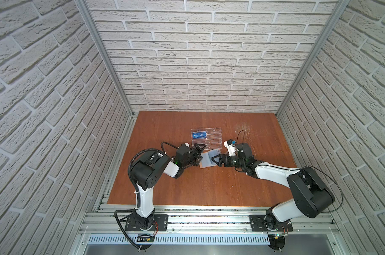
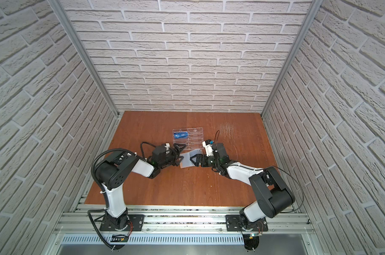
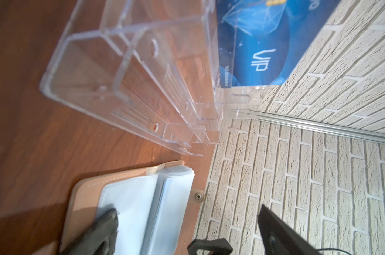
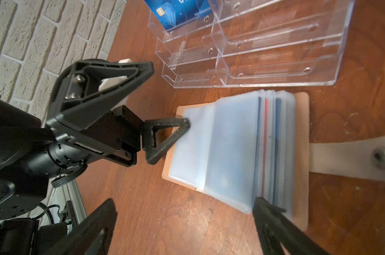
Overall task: Take the credit cards out of the card holder
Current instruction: Flip over the card slot in the card holder.
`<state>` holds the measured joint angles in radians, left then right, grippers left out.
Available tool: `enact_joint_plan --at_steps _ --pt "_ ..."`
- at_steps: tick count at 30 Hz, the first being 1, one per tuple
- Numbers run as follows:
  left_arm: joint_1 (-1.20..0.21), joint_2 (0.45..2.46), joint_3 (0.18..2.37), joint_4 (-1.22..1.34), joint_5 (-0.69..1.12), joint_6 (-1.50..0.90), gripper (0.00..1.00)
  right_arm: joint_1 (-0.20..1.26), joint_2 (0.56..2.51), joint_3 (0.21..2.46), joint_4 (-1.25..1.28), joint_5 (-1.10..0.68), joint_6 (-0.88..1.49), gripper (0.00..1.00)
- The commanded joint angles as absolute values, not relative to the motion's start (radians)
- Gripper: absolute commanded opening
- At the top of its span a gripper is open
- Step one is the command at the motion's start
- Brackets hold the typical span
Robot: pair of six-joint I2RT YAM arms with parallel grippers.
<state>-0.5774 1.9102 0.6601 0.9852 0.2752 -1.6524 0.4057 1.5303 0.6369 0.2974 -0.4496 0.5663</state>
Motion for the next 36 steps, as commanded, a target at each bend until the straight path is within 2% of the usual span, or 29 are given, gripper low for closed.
enact_joint_plan --at_steps 1,11,36 --pt "-0.577 1.895 0.635 0.946 0.258 -1.635 0.98 0.411 1.556 0.659 0.336 -0.474 0.572 0.97" --pt "-0.575 1.895 0.622 0.958 0.261 -1.635 0.98 0.411 1.604 0.675 0.327 -0.486 0.581 0.97" --pt "-0.567 1.893 0.598 0.991 0.261 -1.646 0.98 0.451 1.568 0.698 0.271 -0.45 0.531 0.97"
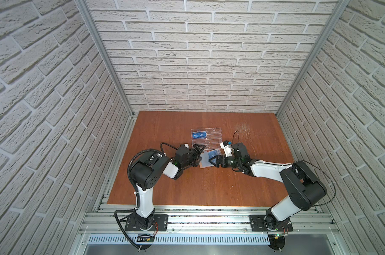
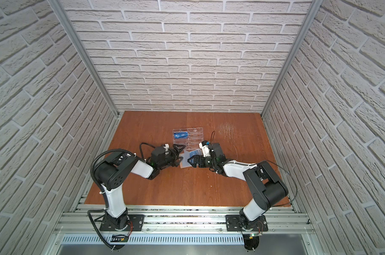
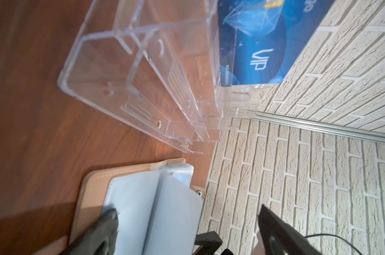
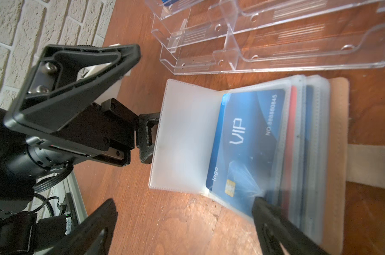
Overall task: Take the credit cards out of the card holder
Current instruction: Flip over the card slot in the card holder.
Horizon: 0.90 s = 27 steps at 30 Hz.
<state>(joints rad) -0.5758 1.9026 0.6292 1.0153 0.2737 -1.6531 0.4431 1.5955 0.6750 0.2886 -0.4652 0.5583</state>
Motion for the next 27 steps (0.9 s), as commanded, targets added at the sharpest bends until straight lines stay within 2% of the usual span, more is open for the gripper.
enact_joint_plan --at_steps 1,13,22,27 --pt "-0.566 1.892 0.596 0.991 0.262 -1.646 0.98 0.452 1.567 0.698 0.268 -0.45 0.531 0.97" --pt "-0.536 1.787 0.558 0.99 0.294 -1.636 0.98 0.451 1.578 0.711 0.248 -0.454 0.536 0.91" --pt "-0.547 1.544 0.629 0.694 0.282 -1.52 0.98 0.43 1.467 0.698 0.161 -0.331 0.489 0.9" --pt "-0.573 1.578 0.732 0.64 0.308 -1.493 0.98 0.409 1.474 0.717 0.103 -0.255 0.483 0.9"
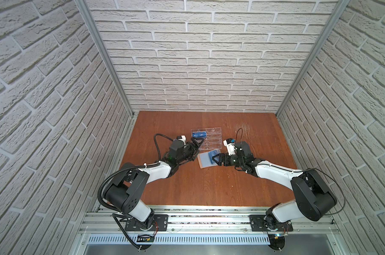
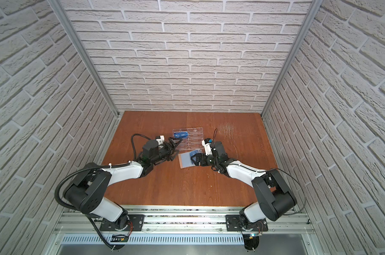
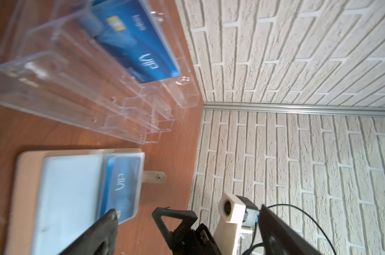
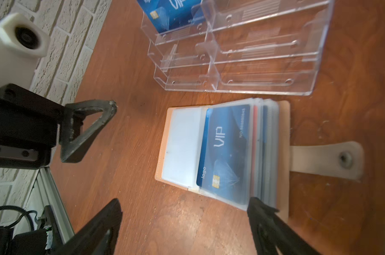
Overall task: Take the credit cards out of the card holder
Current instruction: Flip over the card slot in the card holder, then take out the credit card from the card slot.
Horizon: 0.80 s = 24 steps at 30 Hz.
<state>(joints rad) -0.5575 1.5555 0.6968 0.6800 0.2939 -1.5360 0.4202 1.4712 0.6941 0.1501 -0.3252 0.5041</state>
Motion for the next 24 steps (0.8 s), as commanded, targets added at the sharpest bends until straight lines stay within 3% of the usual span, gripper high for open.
enact_joint_plan --at_steps 1,8,24 --pt "-0.578 1.604 0.746 0.655 0.312 -1.5 0.98 0.399 1.485 0.724 0.096 -0.254 0.484 0.89" --pt "-0.636 1.764 0.846 0.687 0.308 -1.507 0.98 0.365 1.547 0.74 0.092 -0.265 0.498 0.86" --pt "-0.665 1.913 0.841 0.798 0.314 -1.543 0.98 0.353 1.68 0.778 0.105 -0.314 0.526 0.64"
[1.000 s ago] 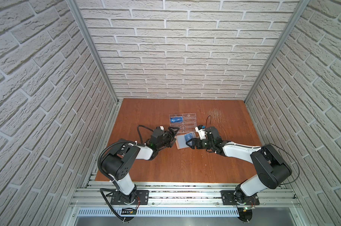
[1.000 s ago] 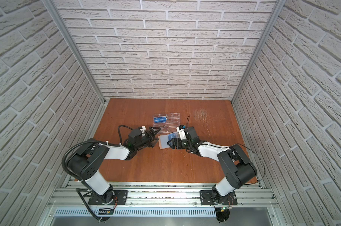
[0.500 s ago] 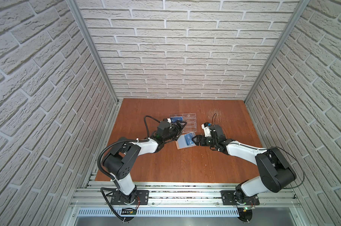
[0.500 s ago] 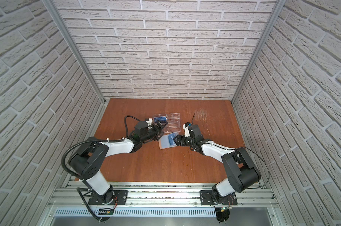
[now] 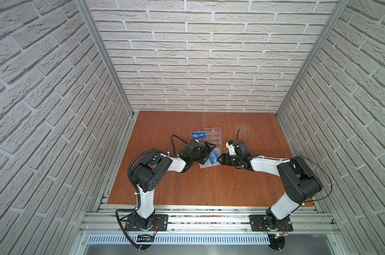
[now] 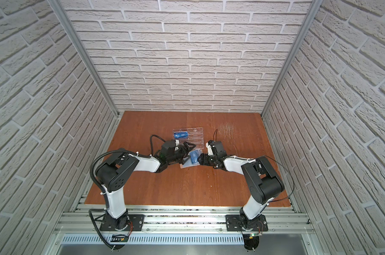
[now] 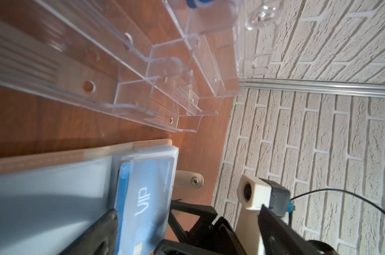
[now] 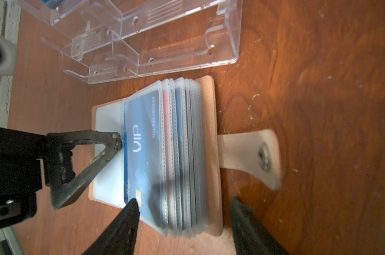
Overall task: Take the credit cards out of the card holder
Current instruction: Take out the credit card from the card slot.
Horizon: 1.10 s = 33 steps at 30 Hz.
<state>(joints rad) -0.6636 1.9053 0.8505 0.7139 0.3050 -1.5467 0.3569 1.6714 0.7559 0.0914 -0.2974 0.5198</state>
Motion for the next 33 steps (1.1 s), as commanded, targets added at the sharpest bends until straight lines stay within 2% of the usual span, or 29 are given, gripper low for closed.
enact_joint_plan --at_steps 1,14,27,33 --pt "-0.663 1.914 0.838 0.798 0.316 -1.539 0.98 0.353 1.684 0.78 0.107 -0.317 0.529 0.63" --pt "-0.633 1.887 0.758 0.792 0.33 -1.489 0.98 0.353 1.741 0.802 0.099 -0.355 0.539 0.42" --pt "-0.632 1.849 0.779 0.772 0.374 -1.385 0.98 0.354 1.786 0.812 0.105 -0.395 0.555 0.33" --pt "-0.632 1.871 0.777 0.825 0.378 -1.386 0.98 0.353 1.794 0.815 0.107 -0.41 0.56 0.32"
